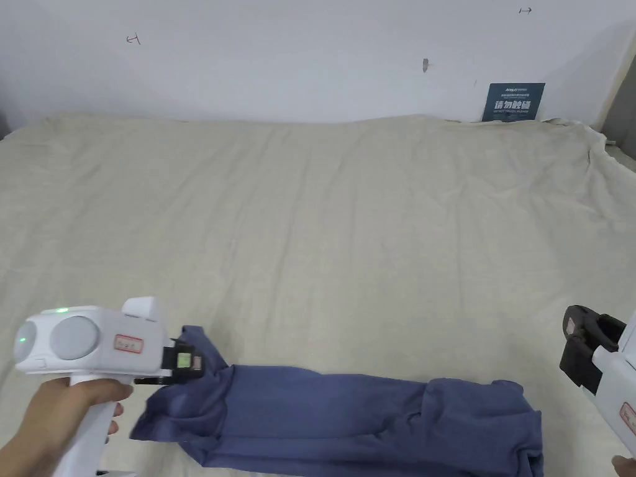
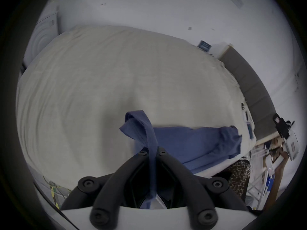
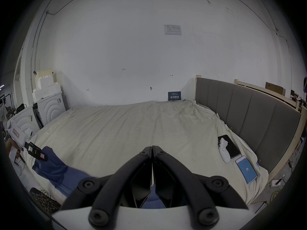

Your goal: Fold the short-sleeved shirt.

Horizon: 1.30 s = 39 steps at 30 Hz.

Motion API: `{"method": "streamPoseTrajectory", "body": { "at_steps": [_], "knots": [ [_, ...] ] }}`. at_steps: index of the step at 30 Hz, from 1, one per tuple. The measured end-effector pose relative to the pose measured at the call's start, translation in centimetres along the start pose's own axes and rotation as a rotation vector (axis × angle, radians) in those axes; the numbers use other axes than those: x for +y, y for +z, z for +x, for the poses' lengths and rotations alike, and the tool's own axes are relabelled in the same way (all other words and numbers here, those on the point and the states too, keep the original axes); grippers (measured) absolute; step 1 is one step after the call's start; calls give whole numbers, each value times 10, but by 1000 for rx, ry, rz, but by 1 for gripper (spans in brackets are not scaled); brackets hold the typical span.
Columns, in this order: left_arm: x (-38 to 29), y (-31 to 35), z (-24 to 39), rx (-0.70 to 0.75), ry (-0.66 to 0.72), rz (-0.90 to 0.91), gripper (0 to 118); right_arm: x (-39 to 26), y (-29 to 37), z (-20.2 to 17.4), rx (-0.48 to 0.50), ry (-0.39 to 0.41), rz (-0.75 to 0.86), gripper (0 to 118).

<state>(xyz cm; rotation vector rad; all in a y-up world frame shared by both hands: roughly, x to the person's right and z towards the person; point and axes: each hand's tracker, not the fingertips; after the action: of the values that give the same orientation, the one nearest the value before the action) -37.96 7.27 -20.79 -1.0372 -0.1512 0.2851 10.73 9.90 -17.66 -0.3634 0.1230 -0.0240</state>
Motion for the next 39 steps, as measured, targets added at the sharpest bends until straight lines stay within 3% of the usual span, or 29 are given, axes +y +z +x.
{"method": "streamPoseTrajectory", "body": {
  "at_steps": [8, 19, 22, 25, 26, 27, 33, 39],
  "knots": [
    [11, -75, 85, -100, -138, -94, 2, -4, 9, 11, -19, -12, 1, 0],
    [-18, -190, 136, -34, -89, -251, 3, -11, 16, 25, -50, -22, -16, 0],
    [-25, -197, 139, -13, -90, -245, 22, -13, 16, 27, -52, -29, -23, 0],
    [-25, -194, 136, -86, -26, -219, 69, -15, 17, 27, -53, -27, -27, 0],
    [-24, -190, 136, -112, -9, -218, 82, -14, 17, 27, -52, -27, -28, 0],
    [-22, -185, 137, -108, -5, -217, 86, -13, 17, 26, -51, -29, -28, 0],
    [-5, -116, 131, -159, -18, 3, 86, -5, 19, 23, -40, -30, -13, 0],
    [-7, -51, 94, -46, -52, 286, 83, 4, 22, 17, -28, -22, 14, 0]
  ]
}}
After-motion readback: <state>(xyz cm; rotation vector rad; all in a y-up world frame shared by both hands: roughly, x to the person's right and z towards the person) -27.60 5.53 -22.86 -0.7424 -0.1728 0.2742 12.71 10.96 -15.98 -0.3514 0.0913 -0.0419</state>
